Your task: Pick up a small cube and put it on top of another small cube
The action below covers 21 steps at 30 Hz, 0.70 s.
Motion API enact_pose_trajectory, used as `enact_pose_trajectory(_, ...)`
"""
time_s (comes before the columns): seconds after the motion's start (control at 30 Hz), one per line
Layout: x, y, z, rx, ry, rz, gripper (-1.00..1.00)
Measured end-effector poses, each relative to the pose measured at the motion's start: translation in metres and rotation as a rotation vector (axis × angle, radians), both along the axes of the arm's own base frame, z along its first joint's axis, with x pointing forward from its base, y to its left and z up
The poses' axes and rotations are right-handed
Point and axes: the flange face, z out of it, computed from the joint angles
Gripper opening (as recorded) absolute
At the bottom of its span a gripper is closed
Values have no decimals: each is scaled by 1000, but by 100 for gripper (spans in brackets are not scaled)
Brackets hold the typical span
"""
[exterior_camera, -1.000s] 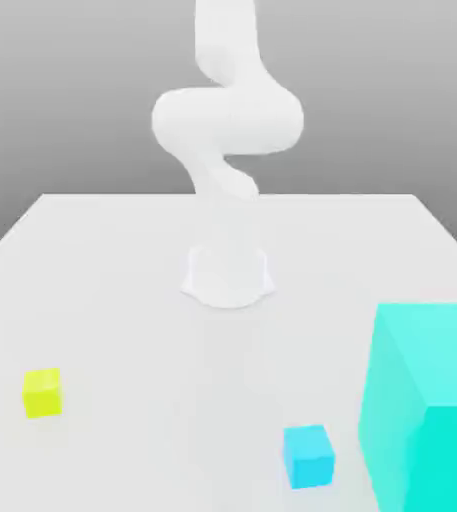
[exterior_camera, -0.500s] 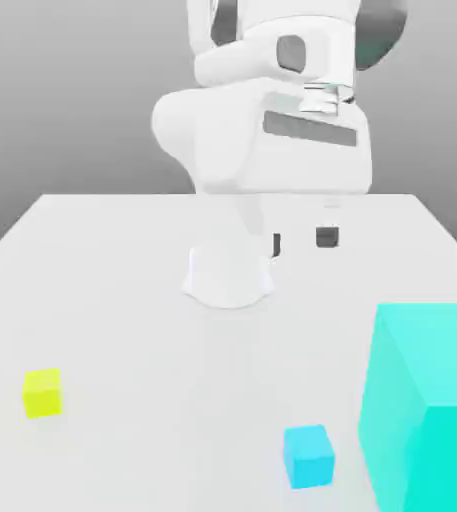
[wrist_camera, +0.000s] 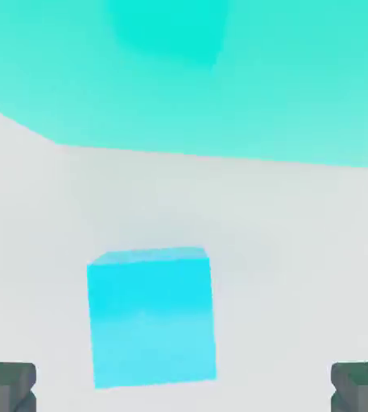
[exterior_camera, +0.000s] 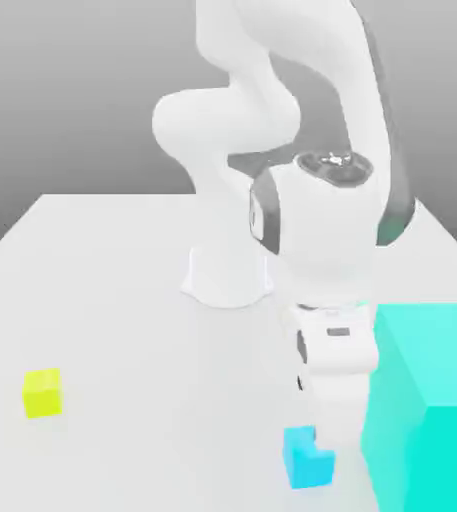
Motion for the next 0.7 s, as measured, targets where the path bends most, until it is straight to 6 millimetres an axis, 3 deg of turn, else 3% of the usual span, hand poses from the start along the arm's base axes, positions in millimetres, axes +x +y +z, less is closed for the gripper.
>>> enact_pose_trajectory(0.1,-1,0,-35,-1,3,7,0)
enact_pose_trajectory(0.13,-2,0,-43,-1,4,8,-100)
enact_pose_trajectory(0.37,-2,0,-43,-1,6,8,-100)
enact_pose_trajectory(0.57,1,5,17,-8,8,6,-100)
enact_pose_trajectory(0.7,36,19,66,-37,-5,-93,-100)
